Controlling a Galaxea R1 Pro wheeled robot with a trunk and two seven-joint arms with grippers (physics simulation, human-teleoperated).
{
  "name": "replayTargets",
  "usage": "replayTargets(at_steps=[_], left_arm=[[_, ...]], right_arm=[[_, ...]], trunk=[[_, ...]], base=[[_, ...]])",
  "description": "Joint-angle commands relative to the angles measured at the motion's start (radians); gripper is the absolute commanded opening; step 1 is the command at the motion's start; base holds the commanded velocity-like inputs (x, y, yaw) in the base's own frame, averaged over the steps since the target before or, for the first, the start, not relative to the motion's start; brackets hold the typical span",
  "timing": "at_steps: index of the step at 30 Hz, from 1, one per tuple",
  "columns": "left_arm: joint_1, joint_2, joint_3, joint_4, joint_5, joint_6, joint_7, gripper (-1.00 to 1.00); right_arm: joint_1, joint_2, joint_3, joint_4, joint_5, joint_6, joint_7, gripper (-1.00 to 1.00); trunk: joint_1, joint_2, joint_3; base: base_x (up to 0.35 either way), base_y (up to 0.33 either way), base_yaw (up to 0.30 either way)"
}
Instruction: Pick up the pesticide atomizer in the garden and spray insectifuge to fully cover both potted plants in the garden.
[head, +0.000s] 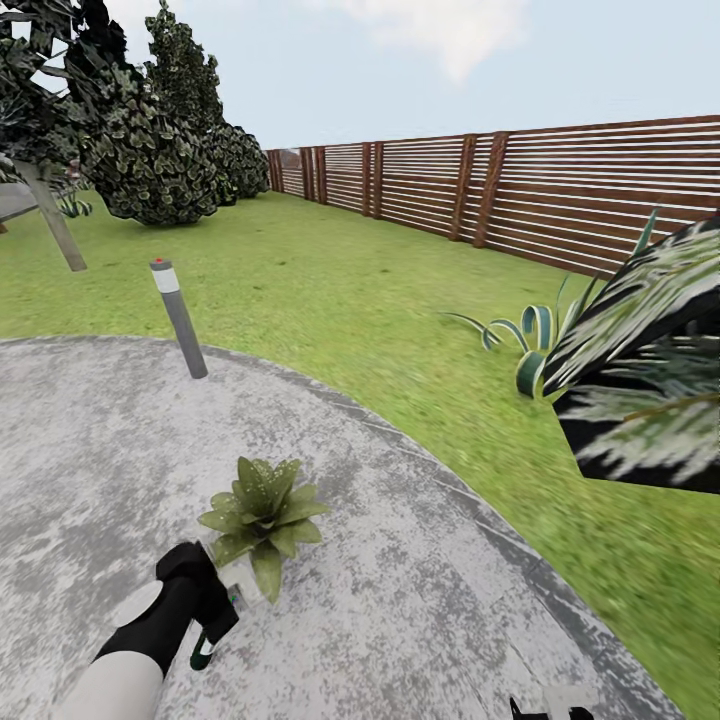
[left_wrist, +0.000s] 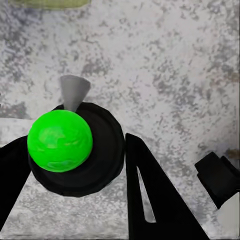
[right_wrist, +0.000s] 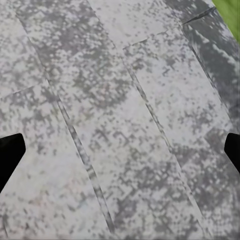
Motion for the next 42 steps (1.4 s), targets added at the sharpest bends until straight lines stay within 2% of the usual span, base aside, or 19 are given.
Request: replayTargets(at_steps=[1,3,5,13,20,22,25,27,29,32,35,39,42], left_arm=[[0.001,0.012,0.004,-0.001,-0.002,0.01,-0.006,-1.0],[0.003,0.037,0.007,-0.001,0.003,0.012,-0.005,-1.0],[0.004,0.043,0.007,-0.001,0.005,0.014,-0.005,-1.0],[0.004,0.023,0.001,-0.001,0.0,0.015,-0.003,-1.0],[0.004,0.02,0.003,-0.004,0.009,0.013,-0.005,-1.0],[0.005,0.0,0.001,-0.006,0.01,0.013,-0.005,-1.0],[0.003,-0.048,0.0,0.002,0.001,0.018,0.013,-1.0],[0.001,-0.056,-0.001,0.006,0.0,0.028,0.02,-1.0],[-0.005,-0.068,-0.003,0.009,0.0,0.078,0.023,-1.0],[-0.016,-0.102,-0.01,0.008,-0.001,0.174,0.024,-1.0],[-0.02,-0.11,-0.013,0.009,-0.001,0.197,0.024,-1.0],[-0.011,-0.104,-0.003,0.008,-0.001,0.203,0.024,-1.0],[-0.01,-0.099,0.026,0.005,0.001,0.203,0.036,-1.0]], right_arm=[[0.0,0.0,0.009,0.0,-0.009,-0.003,-0.003,1.0],[0.0,0.0,0.009,0.0,-0.009,-0.003,-0.003,1.0],[0.0,0.0,0.009,0.0,-0.009,-0.003,-0.003,1.0],[0.0,0.0,0.01,0.0,-0.009,-0.003,-0.003,1.0],[0.0,0.0,0.01,0.0,-0.009,-0.003,-0.003,1.0],[0.0,0.0,0.01,0.001,-0.009,-0.003,-0.002,1.0],[0.0,0.0,0.009,0.0,-0.009,-0.003,-0.002,1.0],[0.0,0.0,0.009,0.001,-0.009,-0.003,-0.002,1.0],[0.0,0.001,0.01,0.001,-0.009,-0.003,-0.002,1.0],[0.0,0.001,0.01,0.002,-0.009,-0.003,-0.001,1.0],[0.0,0.001,0.01,0.002,-0.009,-0.003,-0.001,1.0],[0.0,0.001,0.01,0.002,-0.009,-0.003,0.001,1.0],[0.0,0.001,0.009,0.002,-0.009,-0.003,0.001,1.0]], trunk=[[0.0,0.0,-0.001],[0.0,0.0,-0.001],[0.0,0.0,-0.002],[0.0,0.0,-0.007],[0.0,0.0,-0.009],[0.0,0.0,-0.01],[0.0,0.0,-0.01],[0.0,0.0,-0.01],[0.0,0.0,-0.01],[0.0,0.0,-0.01],[0.0,0.0,-0.01],[0.0,0.0,-0.01],[0.0,0.0,-0.01]], base=[[0.0,-0.003,0.0],[0.0,-0.001,0.037],[0.0,0.0,0.162],[0.0,0.0,0.243],[0.0,0.0,0.172],[0.0,0.0,0.016],[0.0,0.0,0.003],[0.0,0.0,0.0],[0.0,0.0,0.0],[0.0,0.0,0.0],[0.0,0.0,0.0],[0.0,0.0,0.0],[0.0,0.0,0.0]])
